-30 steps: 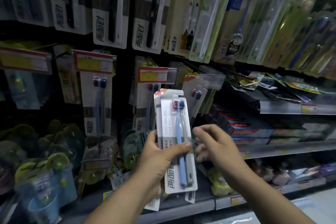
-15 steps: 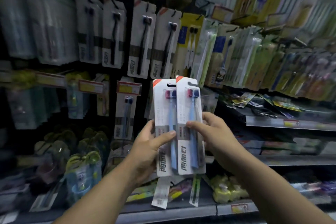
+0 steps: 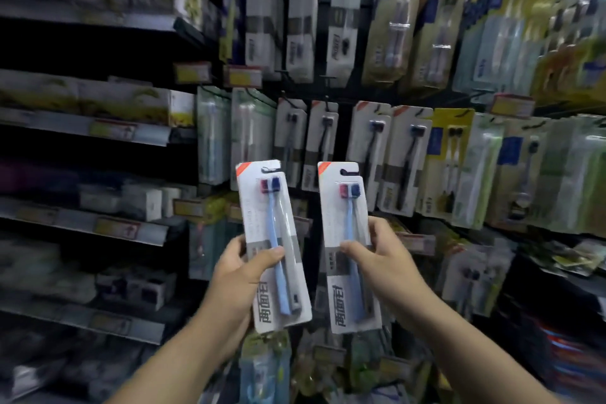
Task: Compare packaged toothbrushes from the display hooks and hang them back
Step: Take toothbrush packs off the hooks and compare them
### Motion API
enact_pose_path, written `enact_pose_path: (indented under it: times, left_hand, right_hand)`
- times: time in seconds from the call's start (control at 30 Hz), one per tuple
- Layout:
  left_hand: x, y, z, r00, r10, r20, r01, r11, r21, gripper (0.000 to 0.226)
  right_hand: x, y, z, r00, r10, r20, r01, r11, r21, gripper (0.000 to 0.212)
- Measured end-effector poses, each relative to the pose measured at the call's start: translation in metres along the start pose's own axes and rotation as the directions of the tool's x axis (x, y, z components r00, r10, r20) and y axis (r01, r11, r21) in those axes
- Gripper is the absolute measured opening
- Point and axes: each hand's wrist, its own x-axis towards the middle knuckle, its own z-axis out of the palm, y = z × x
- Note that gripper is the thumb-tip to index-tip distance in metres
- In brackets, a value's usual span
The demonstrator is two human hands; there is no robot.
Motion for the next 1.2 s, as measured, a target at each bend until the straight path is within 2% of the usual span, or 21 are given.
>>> enact_pose_path:
  times: [0.13, 0.23, 0.27, 0.37, 0.53, 0.8, 0.97, 1.0, 1.1, 1.2]
  left_hand:
    - [0.009, 0.008, -0.024, 0.994, 0.103, -0.039, -0.098, 0.989, 0.115, 0.039]
    - [0.028, 0.011, -0.034, 0.986, 0.157, -0.058, -0.145, 0.975, 0.167, 0.058]
    - [0.038, 0.012, -0.036, 0.983, 0.17, -0.069, -0.157, 0.975, 0.155, 0.06]
    - [0.073, 0.017, -0.039, 0.972, 0.22, -0.087, -0.212, 0.973, 0.089, 0.037]
    - [0.115, 0.017, -0.045, 0.947, 0.279, -0.159, -0.28, 0.96, 0.017, 0.044]
    - [0.142, 0.008, -0.056, 0.938, 0.299, -0.175, -0.31, 0.95, -0.034, 0.056]
    - [0.137, 0.007, -0.067, 0.946, 0.273, -0.178, -0.292, 0.952, -0.094, 0.058]
    - [0.135, 0.006, -0.069, 0.946, 0.271, -0.176, -0.293, 0.95, -0.113, 0.062]
    - [0.134, 0.006, -0.072, 0.948, 0.267, -0.174, -0.289, 0.95, -0.118, 0.099]
    - [0.138, 0.006, -0.075, 0.955, 0.241, -0.17, -0.266, 0.953, -0.142, 0.068]
  right_hand:
    - [0.031, -0.008, 0.036, 0.997, -0.081, 0.013, 0.081, 0.997, -0.004, 0.024]
    - [0.069, -0.018, 0.054, 0.993, -0.115, -0.005, 0.115, 0.993, -0.019, 0.023]
    - [0.085, -0.022, 0.058, 0.99, -0.137, -0.026, 0.136, 0.99, -0.029, 0.021]
    - [0.137, -0.038, 0.067, 0.978, -0.191, -0.08, 0.182, 0.978, -0.106, 0.018]
    - [0.197, -0.047, 0.078, 0.984, -0.157, -0.08, 0.136, 0.965, -0.223, 0.024]
    - [0.248, -0.055, 0.101, 0.979, -0.17, -0.112, 0.143, 0.965, -0.221, 0.018]
    - [0.281, -0.05, 0.124, 0.97, -0.144, -0.196, 0.093, 0.965, -0.246, 0.035]
    - [0.288, -0.049, 0.126, 0.966, -0.136, -0.219, 0.083, 0.969, -0.235, 0.042]
    - [0.306, -0.045, 0.128, 0.96, -0.107, -0.258, 0.049, 0.974, -0.22, 0.05]
    - [0.314, -0.035, 0.131, 0.97, -0.056, -0.237, -0.003, 0.97, -0.245, 0.045]
